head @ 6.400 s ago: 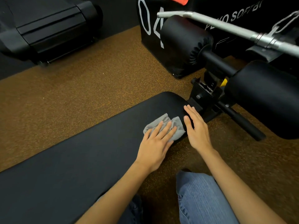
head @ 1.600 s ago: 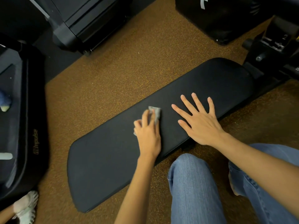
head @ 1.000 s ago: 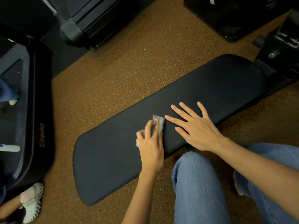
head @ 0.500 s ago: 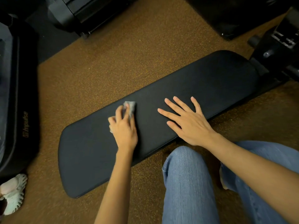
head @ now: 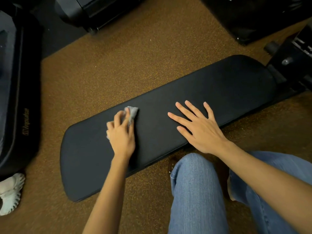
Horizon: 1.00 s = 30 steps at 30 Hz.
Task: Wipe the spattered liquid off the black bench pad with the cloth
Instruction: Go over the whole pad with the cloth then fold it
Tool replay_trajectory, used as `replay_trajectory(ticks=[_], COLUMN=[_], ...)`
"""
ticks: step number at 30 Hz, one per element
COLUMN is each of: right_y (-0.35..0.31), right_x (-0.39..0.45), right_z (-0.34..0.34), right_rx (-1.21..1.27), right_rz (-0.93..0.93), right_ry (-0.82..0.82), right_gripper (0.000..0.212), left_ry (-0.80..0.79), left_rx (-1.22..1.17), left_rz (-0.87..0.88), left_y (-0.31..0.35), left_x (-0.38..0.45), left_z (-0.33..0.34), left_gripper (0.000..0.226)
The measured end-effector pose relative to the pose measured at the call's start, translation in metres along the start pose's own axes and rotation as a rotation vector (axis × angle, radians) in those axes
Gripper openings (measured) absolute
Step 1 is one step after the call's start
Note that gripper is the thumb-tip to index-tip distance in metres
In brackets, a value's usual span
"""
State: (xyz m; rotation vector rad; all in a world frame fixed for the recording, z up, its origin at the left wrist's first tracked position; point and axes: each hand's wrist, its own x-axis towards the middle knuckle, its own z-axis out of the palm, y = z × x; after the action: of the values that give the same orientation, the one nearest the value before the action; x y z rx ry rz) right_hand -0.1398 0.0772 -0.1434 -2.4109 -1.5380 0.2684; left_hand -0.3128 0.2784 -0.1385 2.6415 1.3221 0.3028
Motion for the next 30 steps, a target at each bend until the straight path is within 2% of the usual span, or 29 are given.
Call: replay_trajectory(ticks=[5, 7, 10, 15, 17, 19, 21, 24, 28, 30], right_y=[-0.001, -0.001, -0.001, -0.003, -0.004, -0.008, -0.018, -0.032, -0.033, -0.032], right_x=[0.001, 0.001, 0.001, 0.002, 0.003, 0.004, 0.006, 0.008, 0.008, 0.008], right_z=[0.004, 0.004, 0.004, 0.003, 0.002, 0.001, 0.002, 0.006, 0.006, 0.006], right_rx=[-0.017, -0.026, -0.034, -0.044, -0.044, -0.026, 0.005, 0.065, 0.121, 0.123], right_rz=[0.006, -0.003, -0.005, -0.002, 0.008, 0.013, -0.044, -0.162, -0.159, -0.152], right_ry=[0.004, 0.006, 0.006, 0.001, 0.0, 0.004, -0.005, -0.053, -0.042, -0.039], right_gripper=[0.05, 0.05, 0.05, 0.05, 0.051, 0.05, 0.048, 0.044, 0.042, 0.042], left_ry=[-0.077, -0.048, 0.002, 0.051, 0.049, 0.027, -0.029, -0.047, -0.005, 0.007], left_rx=[-0.021, -0.023, 0.041, 0.037, 0.027, -0.043, -0.085, -0.012, 0.018, -0.041], left_rz=[0.299, 0.343, 0.244, -0.202, -0.182, -0.022, 0.136, 0.233, -0.025, -0.062], left_y=[0.036, 0.027, -0.002, -0.064, -0.056, -0.033, -0.02, -0.033, -0.053, -0.044], left_x=[-0.093, -0.087, -0.04, 0.021, 0.01, -0.021, -0.055, -0.051, -0.008, -0.01], left_z=[0.01, 0.011, 0.005, -0.015, -0.015, -0.01, -0.007, -0.014, -0.022, -0.019], left_gripper=[0.05, 0.049, 0.047, 0.045, 0.043, 0.041, 0.043, 0.046, 0.045, 0.045])
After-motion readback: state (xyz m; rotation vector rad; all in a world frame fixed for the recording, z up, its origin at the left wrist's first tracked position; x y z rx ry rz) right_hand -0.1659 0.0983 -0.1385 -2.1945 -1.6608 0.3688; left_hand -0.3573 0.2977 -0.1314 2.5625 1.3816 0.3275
